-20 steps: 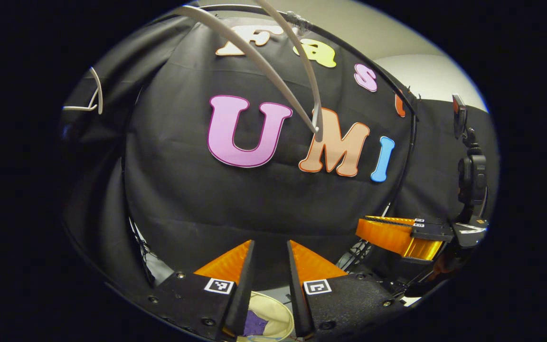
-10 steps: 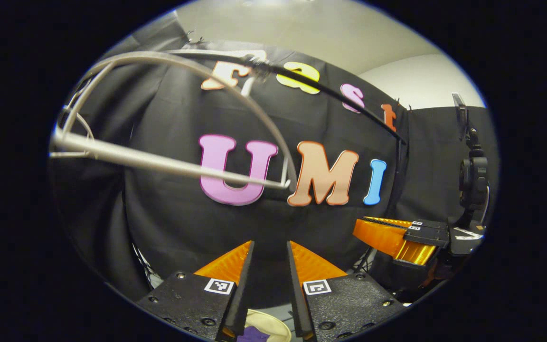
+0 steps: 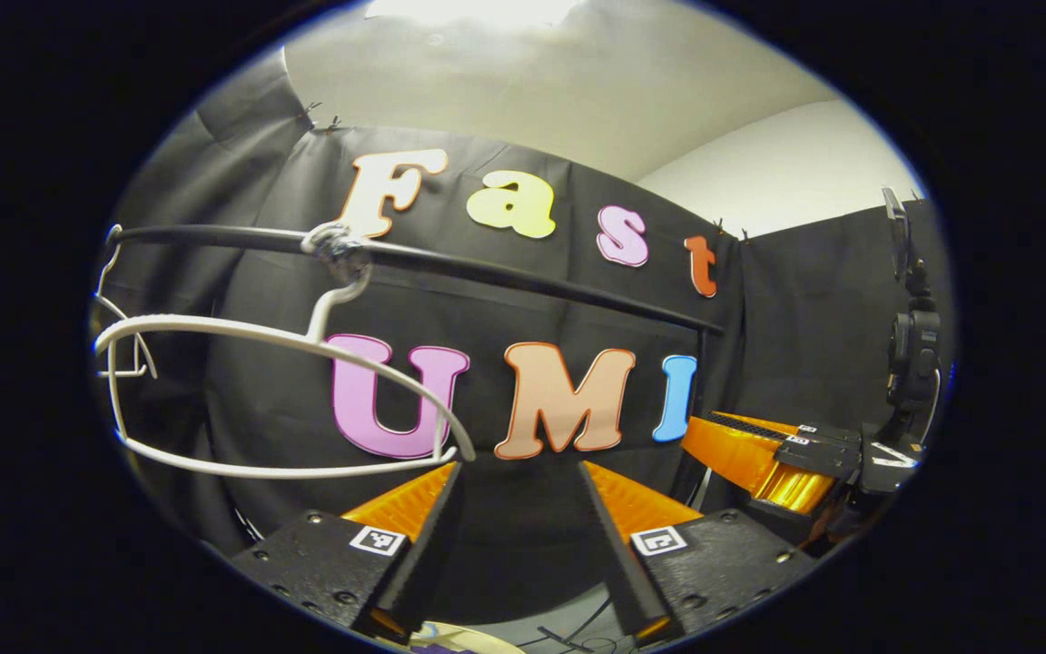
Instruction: Grasp the clothes on the hanger with both hands and then place them into the laundry hamper below.
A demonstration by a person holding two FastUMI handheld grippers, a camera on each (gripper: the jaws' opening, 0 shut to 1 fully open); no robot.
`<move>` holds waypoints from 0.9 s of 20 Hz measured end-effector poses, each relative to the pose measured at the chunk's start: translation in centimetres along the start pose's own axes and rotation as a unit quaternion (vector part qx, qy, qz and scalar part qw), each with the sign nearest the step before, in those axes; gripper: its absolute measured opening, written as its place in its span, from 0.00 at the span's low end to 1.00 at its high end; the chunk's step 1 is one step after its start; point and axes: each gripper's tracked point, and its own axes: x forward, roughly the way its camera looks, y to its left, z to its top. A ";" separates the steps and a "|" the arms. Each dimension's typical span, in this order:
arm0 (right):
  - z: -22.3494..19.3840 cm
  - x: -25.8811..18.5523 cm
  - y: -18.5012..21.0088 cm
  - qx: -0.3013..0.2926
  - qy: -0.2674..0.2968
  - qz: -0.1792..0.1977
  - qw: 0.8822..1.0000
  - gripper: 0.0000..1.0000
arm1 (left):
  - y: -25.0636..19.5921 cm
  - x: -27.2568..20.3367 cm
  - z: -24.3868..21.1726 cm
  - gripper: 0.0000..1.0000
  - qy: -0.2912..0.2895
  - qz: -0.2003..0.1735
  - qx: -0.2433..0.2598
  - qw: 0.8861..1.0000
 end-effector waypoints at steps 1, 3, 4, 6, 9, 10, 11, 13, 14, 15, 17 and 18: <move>0.5 -0.2 -0.9 -0.003 -0.005 -0.002 1.000 0.38 | -0.7 -0.1 0.4 0.87 0.001 -0.002 -0.001 1.000; 0.9 -0.6 -2.2 -0.013 -0.011 -0.013 1.000 0.72 | -1.9 1.1 0.3 0.92 0.003 -0.004 0.002 1.000; 1.3 -1.2 -3.4 -0.016 -0.013 -0.019 1.000 0.80 | -2.5 1.5 0.0 0.92 0.007 -0.005 0.003 1.000; 1.9 -1.1 -5.4 -0.028 -0.022 -0.023 0.999 0.96 | -4.0 2.3 0.0 0.92 0.006 -0.006 0.001 1.000; 1.7 -1.4 -8.5 -0.039 -0.019 -0.021 0.999 0.98 | -5.8 3.8 -0.9 0.92 0.006 0.006 0.009 1.000; 1.6 -1.4 -9.6 -0.042 -0.018 -0.019 0.999 0.98 | -6.8 4.3 -1.4 0.92 0.007 0.010 0.010 1.000; 1.2 -1.4 -10.7 -0.047 -0.014 -0.017 0.999 0.98 | -7.5 4.8 -1.7 0.93 0.008 0.015 0.012 1.000; 0.2 -1.5 -13.0 -0.054 -0.004 -0.013 0.998 0.98 | -9.0 5.8 -2.5 0.92 0.008 0.025 0.014 1.000; -0.2 -1.7 -14.2 -0.056 0.001 -0.012 0.998 0.98 | -9.8 6.4 -3.0 0.95 0.007 0.029 0.013 0.999; -0.6 -1.7 -15.3 -0.056 0.004 -0.011 0.998 0.98 | -10.5 6.9 -3.4 0.94 0.009 0.032 0.012 0.999; -1.0 -1.8 -17.4 -0.054 0.001 -0.009 0.998 0.97 | -11.8 8.0 -4.6 0.92 0.011 0.043 0.010 0.999; -1.3 -1.6 -18.6 -0.054 -0.001 -0.012 0.998 0.98 | -12.3 8.6 -5.3 0.95 0.014 0.048 0.011 0.999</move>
